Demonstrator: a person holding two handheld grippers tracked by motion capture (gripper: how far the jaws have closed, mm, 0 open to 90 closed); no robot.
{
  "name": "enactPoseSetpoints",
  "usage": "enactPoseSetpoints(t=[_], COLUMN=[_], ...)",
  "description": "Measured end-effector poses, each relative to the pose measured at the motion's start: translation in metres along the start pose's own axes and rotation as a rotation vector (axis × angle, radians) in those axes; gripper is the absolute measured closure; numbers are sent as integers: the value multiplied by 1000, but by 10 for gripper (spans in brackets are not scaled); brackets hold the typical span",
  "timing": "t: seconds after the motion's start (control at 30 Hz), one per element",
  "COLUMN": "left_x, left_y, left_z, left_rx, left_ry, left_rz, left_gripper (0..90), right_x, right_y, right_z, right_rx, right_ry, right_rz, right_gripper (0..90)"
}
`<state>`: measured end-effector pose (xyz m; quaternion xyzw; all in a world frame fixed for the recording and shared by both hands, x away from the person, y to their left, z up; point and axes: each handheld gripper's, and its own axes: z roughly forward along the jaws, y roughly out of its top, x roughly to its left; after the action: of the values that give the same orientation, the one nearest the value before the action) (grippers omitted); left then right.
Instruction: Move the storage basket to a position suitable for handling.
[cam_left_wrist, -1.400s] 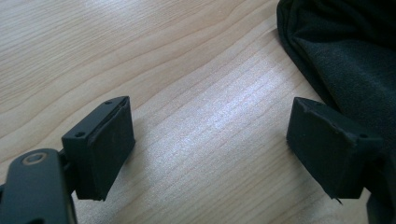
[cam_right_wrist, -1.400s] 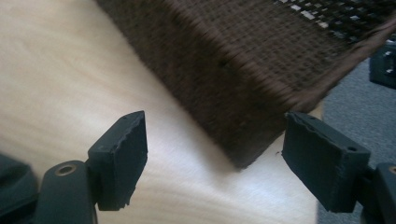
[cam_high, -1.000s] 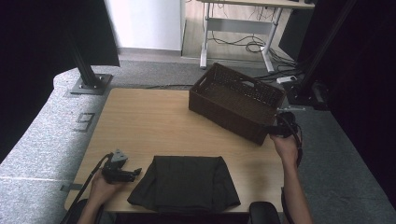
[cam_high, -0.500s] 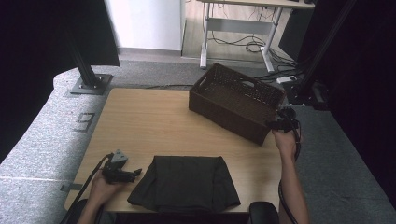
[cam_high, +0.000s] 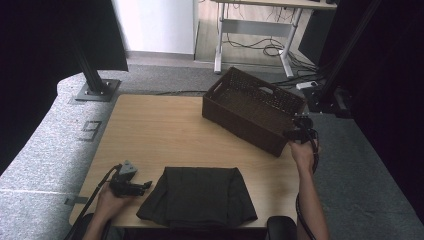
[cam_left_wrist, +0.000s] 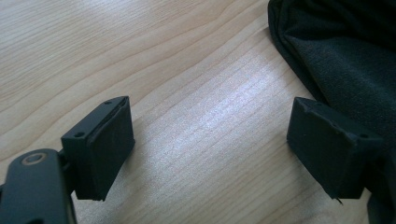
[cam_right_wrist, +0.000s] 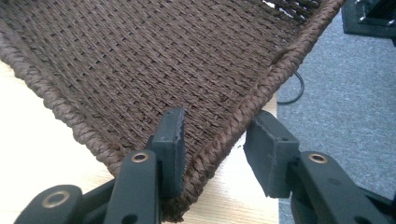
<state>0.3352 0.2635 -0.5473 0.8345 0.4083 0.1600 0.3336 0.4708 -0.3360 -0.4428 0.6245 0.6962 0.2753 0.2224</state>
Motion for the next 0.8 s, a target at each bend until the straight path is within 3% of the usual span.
enactPoseSetpoints(t=[0.27, 0.8], left_x=[0, 0], left_y=[0, 0], left_z=[0, 0], left_rx=[0, 1], left_ry=[0, -1], left_rz=[0, 2], left_gripper=[149, 149], right_x=[4, 28], right_y=[-7, -13], right_z=[-3, -7], right_rx=[-22, -18], right_ry=[36, 97], right_rz=[9, -81], right_gripper=[572, 571])
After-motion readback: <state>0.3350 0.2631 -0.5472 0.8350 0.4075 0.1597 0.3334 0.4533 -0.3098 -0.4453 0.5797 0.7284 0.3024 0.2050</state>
